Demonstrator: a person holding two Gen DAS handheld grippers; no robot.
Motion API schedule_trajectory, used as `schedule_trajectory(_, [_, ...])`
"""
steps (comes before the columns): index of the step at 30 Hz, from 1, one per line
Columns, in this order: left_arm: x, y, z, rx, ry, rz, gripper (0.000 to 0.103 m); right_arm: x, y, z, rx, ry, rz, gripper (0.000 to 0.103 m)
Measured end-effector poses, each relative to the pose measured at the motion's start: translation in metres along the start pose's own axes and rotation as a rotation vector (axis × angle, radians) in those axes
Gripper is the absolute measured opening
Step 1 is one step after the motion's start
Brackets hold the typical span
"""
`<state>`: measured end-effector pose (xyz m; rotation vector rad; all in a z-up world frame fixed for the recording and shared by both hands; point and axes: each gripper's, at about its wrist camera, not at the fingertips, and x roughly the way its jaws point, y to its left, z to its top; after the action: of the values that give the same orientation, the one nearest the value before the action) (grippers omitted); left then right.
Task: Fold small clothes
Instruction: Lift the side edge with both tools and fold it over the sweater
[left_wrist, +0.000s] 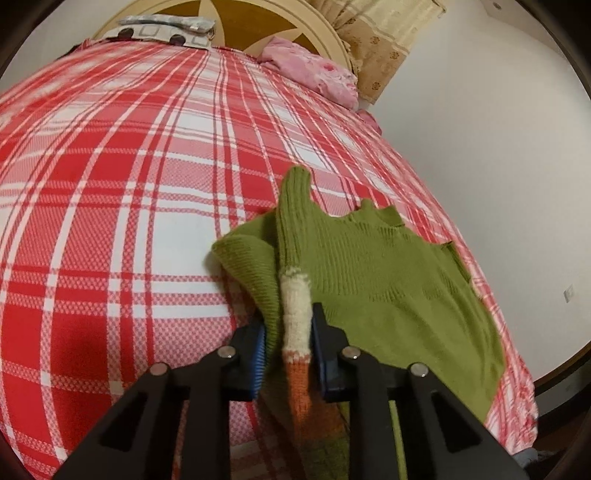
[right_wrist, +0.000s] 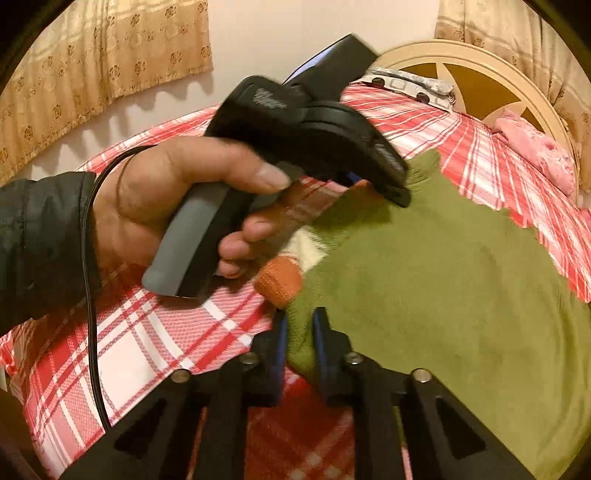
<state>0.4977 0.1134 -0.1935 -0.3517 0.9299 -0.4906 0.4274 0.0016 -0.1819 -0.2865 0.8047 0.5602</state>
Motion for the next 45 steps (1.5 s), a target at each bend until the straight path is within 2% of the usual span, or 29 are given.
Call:
schedule_trajectory(4, [-0.004, -0.005, -0.001, -0.004, -0.015, -0.009, 0.017, -0.004, -0.014, -0.003, 0.048, -0.02, 0.042, 0.008])
schedule_trajectory(7, [-0.01, -0.007, 0.0, -0.025, -0.029, -0.035, 0.016, -0.011, -0.022, -0.003, 0.09, -0.056, 0.064, 0.008])
schedule_trajectory(16, [-0.017, -0.027, 0.011, -0.017, -0.048, -0.047, 0.016, -0.037, -0.046, 0.004, 0.19, -0.147, 0.098, 0.007])
schedule_trajectory(28, [-0.021, -0.089, 0.034, 0.051, -0.093, -0.056, 0.015, -0.1, -0.11, -0.006, 0.323, -0.296, 0.106, 0.006])
schedule_trajectory(37, [0.003, -0.147, 0.045, 0.099, -0.094, -0.099, 0.015, -0.132, -0.164, -0.035, 0.445, -0.341, 0.101, 0.006])
schedule_trajectory(45, [0.037, -0.184, 0.049, 0.124, -0.053, -0.114, 0.015, -0.153, -0.202, -0.065, 0.522, -0.368, 0.085, 0.006])
